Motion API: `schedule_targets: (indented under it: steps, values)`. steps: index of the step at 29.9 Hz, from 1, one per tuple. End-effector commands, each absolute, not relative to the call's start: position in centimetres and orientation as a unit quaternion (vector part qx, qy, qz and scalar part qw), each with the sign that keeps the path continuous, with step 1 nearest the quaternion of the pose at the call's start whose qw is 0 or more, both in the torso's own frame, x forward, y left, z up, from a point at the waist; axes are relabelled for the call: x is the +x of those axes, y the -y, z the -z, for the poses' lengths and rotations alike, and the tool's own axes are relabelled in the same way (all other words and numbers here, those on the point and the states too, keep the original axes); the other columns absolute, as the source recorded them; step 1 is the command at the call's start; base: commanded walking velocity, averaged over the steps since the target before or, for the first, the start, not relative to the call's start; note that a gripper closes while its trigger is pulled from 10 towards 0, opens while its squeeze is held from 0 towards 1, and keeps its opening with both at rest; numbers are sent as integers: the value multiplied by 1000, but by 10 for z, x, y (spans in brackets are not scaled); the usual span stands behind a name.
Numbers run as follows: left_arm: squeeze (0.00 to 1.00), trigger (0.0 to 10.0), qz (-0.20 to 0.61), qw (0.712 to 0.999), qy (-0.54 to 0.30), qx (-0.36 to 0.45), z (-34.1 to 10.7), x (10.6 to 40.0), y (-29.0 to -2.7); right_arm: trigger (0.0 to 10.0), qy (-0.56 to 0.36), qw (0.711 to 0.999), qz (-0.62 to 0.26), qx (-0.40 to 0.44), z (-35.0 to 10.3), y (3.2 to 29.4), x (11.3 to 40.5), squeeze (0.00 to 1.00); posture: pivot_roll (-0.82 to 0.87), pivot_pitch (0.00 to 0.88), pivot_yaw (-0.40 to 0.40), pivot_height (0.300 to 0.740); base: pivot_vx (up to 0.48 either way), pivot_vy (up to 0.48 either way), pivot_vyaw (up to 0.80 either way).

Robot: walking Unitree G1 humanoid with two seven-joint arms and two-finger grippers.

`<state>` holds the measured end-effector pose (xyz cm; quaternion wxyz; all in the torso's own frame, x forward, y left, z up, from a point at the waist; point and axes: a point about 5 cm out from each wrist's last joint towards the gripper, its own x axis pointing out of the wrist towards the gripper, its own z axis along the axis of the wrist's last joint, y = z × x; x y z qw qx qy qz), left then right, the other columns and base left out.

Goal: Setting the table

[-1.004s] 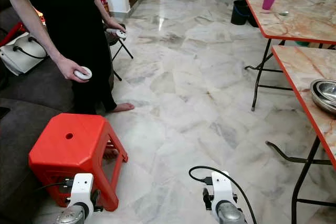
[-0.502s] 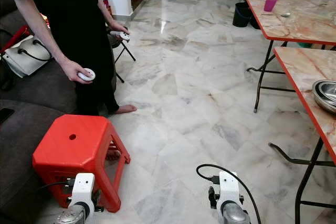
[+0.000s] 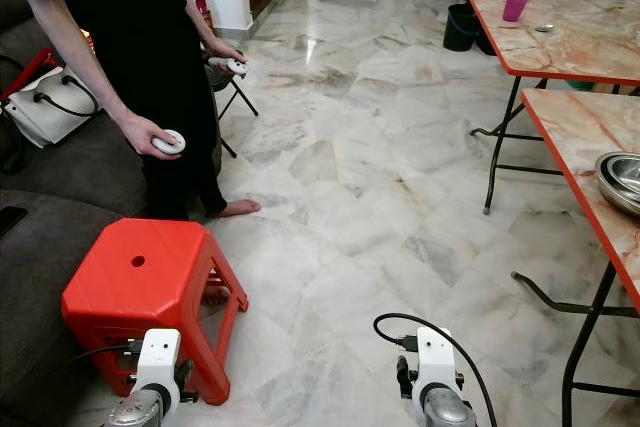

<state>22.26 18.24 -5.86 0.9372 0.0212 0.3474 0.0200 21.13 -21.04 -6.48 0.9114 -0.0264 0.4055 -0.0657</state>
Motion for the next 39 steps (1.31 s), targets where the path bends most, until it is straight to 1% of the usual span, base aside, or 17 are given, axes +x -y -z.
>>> schedule_targets:
  steps: [1,11,12,14,26,31,39]
  values:
    - [0,10000,-15,935,-353,32,59,222,-183,10000,-399,914,72,-21,64,210,213,0,-61,19,10,740,0,0,0]
    - [0,10000,-15,935,-353,33,59,223,-183,10000,-399,914,72,-20,64,210,213,0,-61,19,10,740,0,0,0]
    - [0,10000,-38,934,-354,33,59,219,-195,10000,-391,918,59,-14,62,199,219,0,-14,42,9,740,322,0,0]
    - [0,10000,-48,934,-354,34,60,217,-200,10000,-387,920,54,-9,61,194,222,0,-12,42,8,740,322,0,0]
    - [0,10000,-51,933,-354,36,60,216,-200,10000,-388,920,51,-9,61,192,222,0,-8,44,4,740,336,0,0]
    - [0,10000,-52,933,-354,34,60,216,-200,10000,-390,919,52,-9,61,193,222,0,-6,42,2,740,349,0,-718]
    - [0,10000,-53,934,-352,35,60,216,-201,10000,-385,921,51,-12,60,192,224,0,-3,40,3,740,350,0,0]
